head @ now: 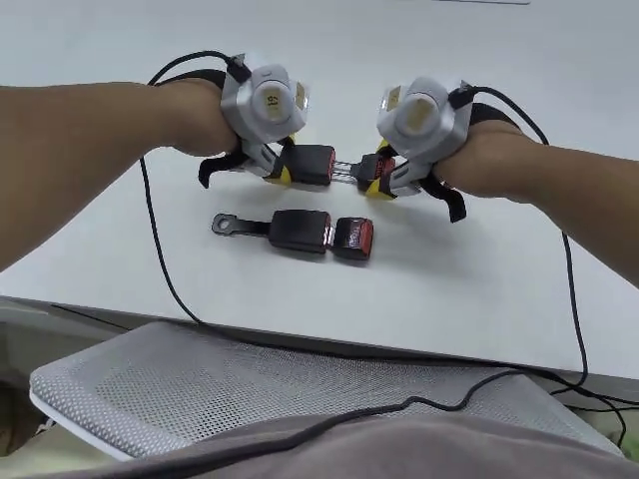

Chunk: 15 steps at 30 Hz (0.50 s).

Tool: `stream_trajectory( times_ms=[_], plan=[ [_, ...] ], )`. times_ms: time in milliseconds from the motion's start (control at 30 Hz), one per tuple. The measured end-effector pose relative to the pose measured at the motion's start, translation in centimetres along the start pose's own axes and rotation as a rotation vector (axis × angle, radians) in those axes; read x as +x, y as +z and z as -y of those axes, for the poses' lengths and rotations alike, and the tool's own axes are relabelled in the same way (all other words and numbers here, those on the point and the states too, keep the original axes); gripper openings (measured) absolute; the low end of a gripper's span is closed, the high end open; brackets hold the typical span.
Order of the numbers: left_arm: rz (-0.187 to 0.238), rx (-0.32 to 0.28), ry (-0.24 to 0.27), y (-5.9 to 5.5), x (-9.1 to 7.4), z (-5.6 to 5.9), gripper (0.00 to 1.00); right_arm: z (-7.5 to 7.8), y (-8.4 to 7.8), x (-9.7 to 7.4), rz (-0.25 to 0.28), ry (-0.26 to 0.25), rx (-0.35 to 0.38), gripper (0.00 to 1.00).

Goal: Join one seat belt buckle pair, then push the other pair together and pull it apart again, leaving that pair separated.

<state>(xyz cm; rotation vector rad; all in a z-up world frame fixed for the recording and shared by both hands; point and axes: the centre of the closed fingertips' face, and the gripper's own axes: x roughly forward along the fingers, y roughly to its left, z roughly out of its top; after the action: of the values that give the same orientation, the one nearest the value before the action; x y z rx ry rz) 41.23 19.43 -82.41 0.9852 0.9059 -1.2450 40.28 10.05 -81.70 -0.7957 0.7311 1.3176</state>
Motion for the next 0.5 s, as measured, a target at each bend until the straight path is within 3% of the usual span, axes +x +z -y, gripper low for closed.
stream_trajectory(
  times_ms=[500],
  plan=[
    [-0.01,0.024,-0.016,0.25,-0.03,0.37,0.3,-0.17,0.68,0.53,0.011,0.006,-0.022,0.31]
  ],
)
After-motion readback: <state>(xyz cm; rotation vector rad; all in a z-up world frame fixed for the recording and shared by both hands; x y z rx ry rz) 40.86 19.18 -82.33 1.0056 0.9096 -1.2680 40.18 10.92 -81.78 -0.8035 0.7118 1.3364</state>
